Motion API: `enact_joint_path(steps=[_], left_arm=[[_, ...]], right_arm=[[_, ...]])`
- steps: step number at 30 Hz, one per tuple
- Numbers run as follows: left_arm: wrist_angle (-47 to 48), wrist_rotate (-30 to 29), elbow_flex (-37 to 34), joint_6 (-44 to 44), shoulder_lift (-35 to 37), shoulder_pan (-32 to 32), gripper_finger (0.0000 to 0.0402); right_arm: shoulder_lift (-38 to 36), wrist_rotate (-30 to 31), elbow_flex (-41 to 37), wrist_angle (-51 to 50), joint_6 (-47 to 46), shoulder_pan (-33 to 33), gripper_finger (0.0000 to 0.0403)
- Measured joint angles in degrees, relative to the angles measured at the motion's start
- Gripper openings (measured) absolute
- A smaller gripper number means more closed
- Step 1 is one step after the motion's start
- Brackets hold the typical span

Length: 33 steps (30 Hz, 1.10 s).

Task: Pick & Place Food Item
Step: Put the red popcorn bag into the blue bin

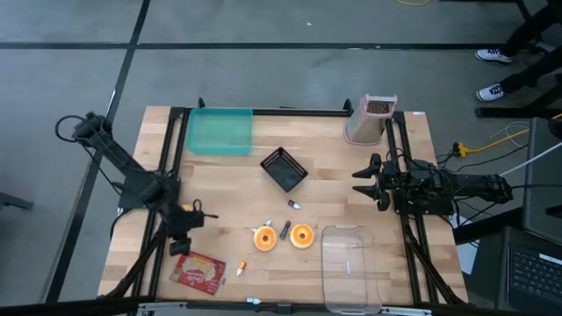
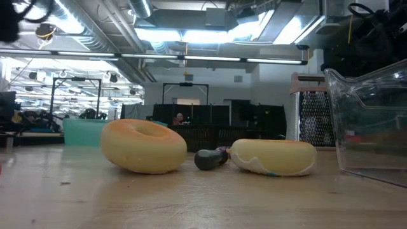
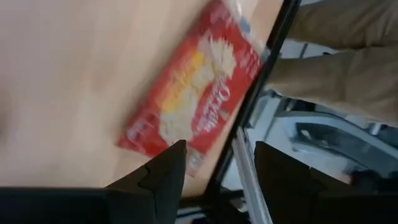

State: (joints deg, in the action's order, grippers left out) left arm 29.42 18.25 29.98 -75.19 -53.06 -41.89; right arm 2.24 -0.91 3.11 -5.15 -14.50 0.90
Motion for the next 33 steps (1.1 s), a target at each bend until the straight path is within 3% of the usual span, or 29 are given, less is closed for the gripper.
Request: enact_joint_path(steps=[8,16,24,30,33], left_arm=[[3.65,-5.81,-0.64,-14.19,-0.81,-6.73,0.0185],[4.53,-7.85,-0.64,-22.11,-3.81,-11.18,0.0185],[2.64,-17.7,-0.64,-28.72,-3.98,-14.42,0.0185],[-14.5,-21.8,-6.59,-32.47,-3.79,-16.5,0.0184],[-14.26,-20.82,-8.31,-34.34,-4.12,-17.43,0.0184]], right_arm=[[0.0,-0.01,-0.01,-0.01,0.0,0.0,0.0228],[-0.01,0.0,0.0,-0.02,0.01,-0.02,0.0228],[0.0,0.0,-0.01,0.0,0.0,-0.01,0.0228],[-0.02,0.0,0.0,0.0,0.0,0.0,0.0228],[-0.01,0.0,-0.02,-0.01,0.0,-0.02,0.0228]])
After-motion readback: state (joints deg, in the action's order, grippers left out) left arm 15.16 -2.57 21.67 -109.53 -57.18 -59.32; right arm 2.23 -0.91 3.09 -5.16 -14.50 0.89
